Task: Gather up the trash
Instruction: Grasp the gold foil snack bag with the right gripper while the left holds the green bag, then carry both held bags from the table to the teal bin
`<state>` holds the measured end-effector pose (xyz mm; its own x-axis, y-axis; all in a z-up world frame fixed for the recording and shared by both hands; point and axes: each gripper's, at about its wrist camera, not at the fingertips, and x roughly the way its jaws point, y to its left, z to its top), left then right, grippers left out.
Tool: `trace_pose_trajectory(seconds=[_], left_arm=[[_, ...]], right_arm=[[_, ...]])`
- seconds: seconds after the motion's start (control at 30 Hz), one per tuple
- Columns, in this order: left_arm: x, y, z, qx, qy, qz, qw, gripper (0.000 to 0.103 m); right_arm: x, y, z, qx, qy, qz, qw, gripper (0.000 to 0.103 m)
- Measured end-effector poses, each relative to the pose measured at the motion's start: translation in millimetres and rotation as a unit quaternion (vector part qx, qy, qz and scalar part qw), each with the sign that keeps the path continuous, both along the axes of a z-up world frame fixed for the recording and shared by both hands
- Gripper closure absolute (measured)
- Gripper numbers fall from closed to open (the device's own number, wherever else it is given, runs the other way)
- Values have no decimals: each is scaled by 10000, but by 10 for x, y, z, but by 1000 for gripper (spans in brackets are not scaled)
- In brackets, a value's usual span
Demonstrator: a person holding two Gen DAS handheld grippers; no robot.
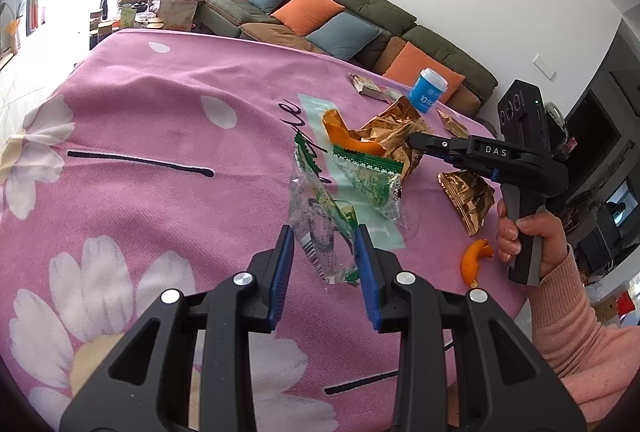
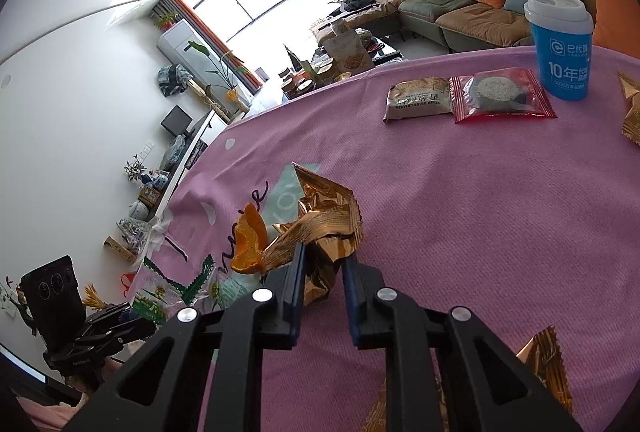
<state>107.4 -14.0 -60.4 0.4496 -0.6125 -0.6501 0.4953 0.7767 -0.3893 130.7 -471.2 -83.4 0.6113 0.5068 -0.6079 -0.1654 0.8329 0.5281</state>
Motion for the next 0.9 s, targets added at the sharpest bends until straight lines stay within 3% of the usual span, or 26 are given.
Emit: trace_pose_trajectory(seconds=[0.03, 0.13, 0.5, 0.9], left_arm=[[-1, 8, 2, 0, -7, 7, 10000, 72], [-9, 30, 18, 15, -44, 33, 10000, 72], [-63, 204, 109, 54, -198, 224, 9995, 73], [-201, 559, 223, 67, -379, 568, 9976, 73]], right_arm=[[-24, -1, 17, -9, -42, -22, 10000, 95], [-106, -20, 82, -61, -176, -106, 9998, 99], [-402, -17, 429, -172, -773, -414, 9960, 100], [-462, 592, 598, 161, -1094, 427, 9929, 100]])
